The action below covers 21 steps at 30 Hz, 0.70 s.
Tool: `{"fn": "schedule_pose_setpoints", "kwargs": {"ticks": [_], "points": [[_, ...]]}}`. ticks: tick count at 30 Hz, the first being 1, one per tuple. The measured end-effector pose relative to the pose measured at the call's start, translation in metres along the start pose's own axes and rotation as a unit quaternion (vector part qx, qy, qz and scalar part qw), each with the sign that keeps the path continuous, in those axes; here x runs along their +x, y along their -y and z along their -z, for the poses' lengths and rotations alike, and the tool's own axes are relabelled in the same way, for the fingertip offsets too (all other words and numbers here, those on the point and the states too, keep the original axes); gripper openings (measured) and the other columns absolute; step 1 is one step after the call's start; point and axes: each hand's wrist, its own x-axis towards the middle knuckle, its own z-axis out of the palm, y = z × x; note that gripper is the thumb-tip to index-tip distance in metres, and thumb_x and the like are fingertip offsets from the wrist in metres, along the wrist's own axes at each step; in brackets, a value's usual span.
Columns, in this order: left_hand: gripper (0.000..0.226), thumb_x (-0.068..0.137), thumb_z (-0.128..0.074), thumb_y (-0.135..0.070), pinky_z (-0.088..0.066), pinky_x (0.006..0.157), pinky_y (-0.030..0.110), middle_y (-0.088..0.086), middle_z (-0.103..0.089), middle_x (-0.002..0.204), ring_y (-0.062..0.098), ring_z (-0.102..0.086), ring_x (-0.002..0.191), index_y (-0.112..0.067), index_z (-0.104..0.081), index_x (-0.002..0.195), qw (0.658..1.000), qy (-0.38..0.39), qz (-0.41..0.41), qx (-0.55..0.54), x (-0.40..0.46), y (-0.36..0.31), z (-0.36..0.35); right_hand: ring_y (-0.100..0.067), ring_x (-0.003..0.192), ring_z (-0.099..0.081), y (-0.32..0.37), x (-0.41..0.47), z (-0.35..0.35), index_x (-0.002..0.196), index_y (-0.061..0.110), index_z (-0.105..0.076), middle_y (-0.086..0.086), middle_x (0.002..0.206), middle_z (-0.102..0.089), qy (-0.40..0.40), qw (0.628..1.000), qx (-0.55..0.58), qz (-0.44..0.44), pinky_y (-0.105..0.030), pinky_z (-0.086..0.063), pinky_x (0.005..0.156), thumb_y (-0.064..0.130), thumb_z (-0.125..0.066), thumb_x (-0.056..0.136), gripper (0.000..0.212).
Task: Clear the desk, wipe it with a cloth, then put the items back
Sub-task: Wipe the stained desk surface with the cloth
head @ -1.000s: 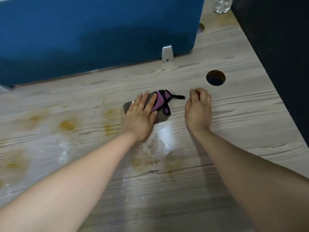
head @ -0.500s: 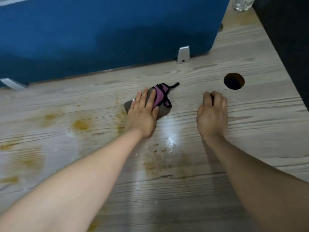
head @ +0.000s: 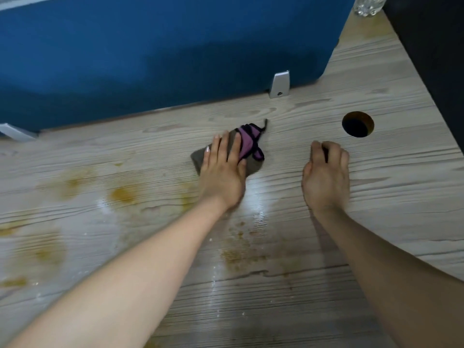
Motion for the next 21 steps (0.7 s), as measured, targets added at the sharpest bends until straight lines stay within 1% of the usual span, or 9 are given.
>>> {"fn": "schedule_pose_setpoints", "kwargs": {"ticks": [3, 4, 7, 10, 12, 15, 18, 20, 21], "points": [[0.056, 0.101, -0.021, -0.040, 0.004, 0.118, 0.032, -0.001, 0.002, 0.159, 0.016, 0.006, 0.146, -0.027, -0.001, 0.151, 0.995, 0.018, -0.088, 0.039, 0.020, 0.037, 0.011, -0.025, 0.106, -0.031, -0.001, 0.001, -0.001, 0.129, 0.000, -0.052, -0.020, 0.120, -0.052, -0.007, 1.000, 0.006, -0.001, -0.041, -0.049, 0.085, 0.004, -0.052, 0.090, 0.040], [0.056, 0.100, -0.022, -0.040, 0.000, 0.119, 0.034, 0.000, -0.001, 0.159, 0.018, 0.002, 0.146, -0.026, -0.004, 0.151, 0.997, 0.004, -0.063, 0.046, 0.030, 0.052, 0.016, -0.025, 0.106, -0.032, -0.001, 0.001, -0.001, 0.129, 0.000, -0.053, -0.019, 0.120, -0.053, -0.009, 1.000, 0.008, 0.000, -0.041, -0.050, 0.084, 0.004, -0.053, 0.090, 0.040], [0.055, 0.101, -0.020, -0.038, 0.000, 0.119, 0.036, 0.003, -0.001, 0.159, 0.021, 0.003, 0.146, -0.022, -0.005, 0.151, 0.994, -0.027, 0.099, 0.029, 0.047, 0.073, 0.023, -0.025, 0.108, -0.033, -0.001, 0.000, -0.001, 0.130, 0.000, -0.052, -0.019, 0.121, -0.052, -0.006, 1.000, 0.006, -0.004, -0.039, -0.050, 0.084, 0.005, -0.053, 0.090, 0.041], [0.056, 0.100, -0.020, -0.035, 0.004, 0.118, 0.037, 0.005, 0.003, 0.159, 0.022, 0.007, 0.146, -0.020, -0.002, 0.151, 0.987, -0.039, 0.154, 0.034, 0.041, 0.049, 0.016, -0.028, 0.109, -0.038, 0.000, 0.000, -0.001, 0.131, 0.000, -0.051, -0.020, 0.121, -0.052, -0.002, 1.000, -0.003, 0.000, -0.039, -0.048, 0.087, 0.006, -0.053, 0.089, 0.042], [0.057, 0.100, -0.021, -0.034, 0.007, 0.117, 0.036, 0.004, 0.003, 0.159, 0.022, 0.007, 0.146, -0.020, -0.001, 0.151, 0.993, -0.031, 0.110, 0.029, 0.029, 0.023, 0.009, -0.029, 0.107, -0.039, 0.000, 0.000, -0.001, 0.129, 0.000, -0.052, -0.020, 0.119, -0.053, -0.008, 1.000, -0.010, 0.006, -0.039, -0.048, 0.087, 0.005, -0.053, 0.088, 0.041], [0.057, 0.101, -0.020, -0.037, 0.011, 0.116, 0.034, 0.000, 0.010, 0.158, 0.019, 0.013, 0.145, -0.025, 0.005, 0.150, 0.999, 0.002, -0.024, 0.030, 0.002, -0.027, -0.004, -0.027, 0.105, -0.034, 0.001, 0.001, 0.001, 0.127, 0.000, -0.054, -0.020, 0.118, -0.053, -0.009, 1.000, -0.004, -0.001, -0.041, -0.048, 0.085, 0.005, -0.053, 0.087, 0.040], [0.056, 0.101, -0.018, -0.043, 0.010, 0.117, 0.031, -0.007, 0.014, 0.157, 0.013, 0.017, 0.144, -0.032, 0.008, 0.149, 0.988, 0.064, -0.133, 0.037, -0.002, -0.028, -0.004, -0.027, 0.107, -0.033, 0.002, 0.001, 0.002, 0.129, 0.000, -0.052, -0.020, 0.120, -0.052, 0.004, 1.000, -0.002, -0.003, -0.042, -0.047, 0.088, 0.005, -0.051, 0.088, 0.041], [0.056, 0.100, -0.022, -0.043, 0.004, 0.118, 0.032, -0.006, 0.005, 0.158, 0.014, 0.009, 0.145, -0.033, 0.001, 0.150, 0.985, 0.058, -0.157, 0.038, 0.013, 0.000, 0.006, -0.026, 0.107, -0.033, 0.001, 0.001, 0.002, 0.130, 0.000, -0.051, -0.019, 0.121, -0.051, 0.010, 1.000, -0.002, -0.002, -0.042, -0.047, 0.089, 0.006, -0.050, 0.090, 0.041], [0.056, 0.100, -0.024, -0.042, 0.002, 0.118, 0.032, -0.004, 0.002, 0.159, 0.016, 0.005, 0.146, -0.032, -0.002, 0.150, 0.991, 0.039, -0.127, 0.036, 0.022, 0.016, 0.010, -0.026, 0.107, -0.032, 0.001, 0.001, 0.002, 0.131, 0.001, -0.051, -0.019, 0.122, -0.051, 0.011, 1.000, -0.002, -0.003, -0.041, -0.047, 0.089, 0.006, -0.050, 0.090, 0.041]]}}
